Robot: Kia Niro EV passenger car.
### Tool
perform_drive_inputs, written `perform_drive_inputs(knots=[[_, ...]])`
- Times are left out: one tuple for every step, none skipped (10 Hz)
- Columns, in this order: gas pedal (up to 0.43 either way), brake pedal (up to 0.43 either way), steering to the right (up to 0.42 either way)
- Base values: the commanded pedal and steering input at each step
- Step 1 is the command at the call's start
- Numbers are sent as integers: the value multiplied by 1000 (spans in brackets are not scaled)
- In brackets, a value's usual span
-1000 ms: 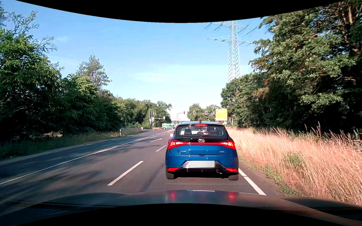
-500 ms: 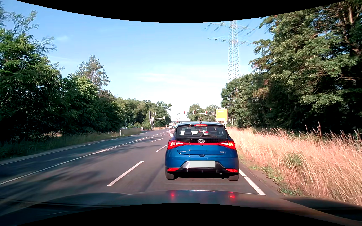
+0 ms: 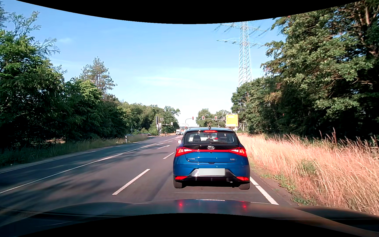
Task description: Follow the waypoints while adhering to traffic rules and regulations
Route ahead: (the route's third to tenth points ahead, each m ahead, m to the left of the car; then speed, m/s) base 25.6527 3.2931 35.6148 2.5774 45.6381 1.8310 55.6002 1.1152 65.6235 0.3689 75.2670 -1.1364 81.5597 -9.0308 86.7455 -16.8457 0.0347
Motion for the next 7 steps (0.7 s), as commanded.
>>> perform_drive_inputs(knots=[[0, 226, -2], [0, 226, -2], [0, 226, -2], [0, 232, -2], [0, 232, -2], [0, 232, -2], [0, 232, -2]])
